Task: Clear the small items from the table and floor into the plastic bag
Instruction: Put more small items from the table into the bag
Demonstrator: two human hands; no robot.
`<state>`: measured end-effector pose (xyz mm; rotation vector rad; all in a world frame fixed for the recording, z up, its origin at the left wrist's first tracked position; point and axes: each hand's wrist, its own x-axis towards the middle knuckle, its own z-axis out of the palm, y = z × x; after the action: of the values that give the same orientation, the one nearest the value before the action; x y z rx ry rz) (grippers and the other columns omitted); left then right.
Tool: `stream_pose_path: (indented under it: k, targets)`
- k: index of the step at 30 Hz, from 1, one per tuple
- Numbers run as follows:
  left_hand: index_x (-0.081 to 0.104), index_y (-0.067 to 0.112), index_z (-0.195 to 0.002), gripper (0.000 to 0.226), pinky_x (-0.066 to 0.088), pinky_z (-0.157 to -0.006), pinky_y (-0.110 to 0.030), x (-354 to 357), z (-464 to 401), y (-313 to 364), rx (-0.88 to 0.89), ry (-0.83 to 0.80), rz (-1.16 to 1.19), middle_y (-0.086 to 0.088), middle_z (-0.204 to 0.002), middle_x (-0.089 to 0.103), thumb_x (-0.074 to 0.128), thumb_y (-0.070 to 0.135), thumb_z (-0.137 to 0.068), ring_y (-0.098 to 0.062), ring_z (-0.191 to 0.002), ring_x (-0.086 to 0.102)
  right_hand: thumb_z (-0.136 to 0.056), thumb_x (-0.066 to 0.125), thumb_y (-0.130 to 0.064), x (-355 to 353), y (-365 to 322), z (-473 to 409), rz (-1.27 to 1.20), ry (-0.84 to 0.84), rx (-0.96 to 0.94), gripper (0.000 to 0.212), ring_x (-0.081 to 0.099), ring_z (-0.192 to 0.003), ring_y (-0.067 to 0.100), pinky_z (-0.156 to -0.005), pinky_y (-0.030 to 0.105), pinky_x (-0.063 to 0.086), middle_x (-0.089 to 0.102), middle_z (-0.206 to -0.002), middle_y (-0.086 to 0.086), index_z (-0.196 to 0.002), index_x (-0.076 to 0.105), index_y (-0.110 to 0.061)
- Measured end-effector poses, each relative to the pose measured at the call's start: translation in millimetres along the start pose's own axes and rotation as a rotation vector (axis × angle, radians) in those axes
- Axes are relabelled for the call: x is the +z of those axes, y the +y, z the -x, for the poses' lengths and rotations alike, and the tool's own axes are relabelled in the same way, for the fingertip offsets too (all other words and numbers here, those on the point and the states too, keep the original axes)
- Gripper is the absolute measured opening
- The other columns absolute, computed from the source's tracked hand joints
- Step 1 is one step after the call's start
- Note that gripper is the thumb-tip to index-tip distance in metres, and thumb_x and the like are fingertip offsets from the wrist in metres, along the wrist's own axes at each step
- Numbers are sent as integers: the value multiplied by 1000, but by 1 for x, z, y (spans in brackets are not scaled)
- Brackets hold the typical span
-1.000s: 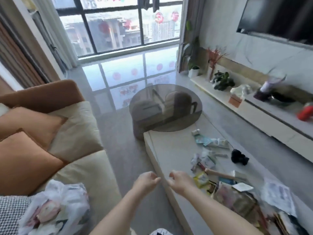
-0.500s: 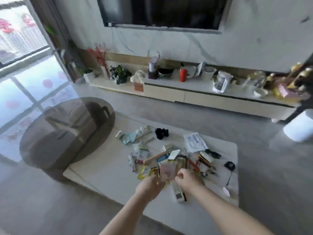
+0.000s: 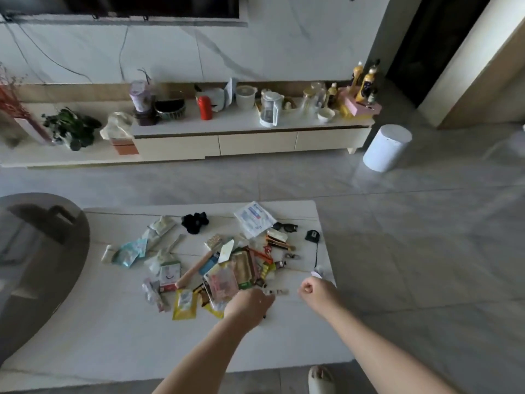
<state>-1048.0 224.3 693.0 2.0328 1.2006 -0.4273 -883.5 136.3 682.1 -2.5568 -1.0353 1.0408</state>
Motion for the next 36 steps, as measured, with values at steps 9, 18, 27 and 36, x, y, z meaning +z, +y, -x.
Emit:
stream_pose_path:
  k: [9,18,27,36]
  targets:
    - [63,19,-111,43,50,-86,-30,31,-51,71,-83,-38,31,-4,-115,65,40,52,-94,-25,-106,62,-82,62,-23,-23,82,-64,-136,-76,39,20,49,-76,15,-68,25,37,50,-74,-6,-70,46,-22]
    - [59,26,-119,37,48,-79,-29,69,-134,117,-220,-13,72,-2,-117,64,36,46,-97,-24,-105,61,-78,63,-26,-34,128,-171,-162,-176,0,11,49,-75,15,-67,25,37,48,-74,-8,-81,52,-27]
    - [61,23,-115,35,46,-74,-29,111,-239,95,-269,-19,68,0,-116,64,36,39,-97,-23,-104,60,-82,63,-19,18,168,-258,-52,-178,-147,26,51,-91,18,-65,23,30,46,-91,-5,-104,59,-5]
    - [42,25,-138,44,48,-90,-34,157,-330,43,-357,48,162,1,-138,47,43,39,-97,-20,-118,54,-76,74,-19,81,208,-324,-82,-109,-61,45,46,-108,26,-81,28,35,50,-112,9,-114,54,-5]
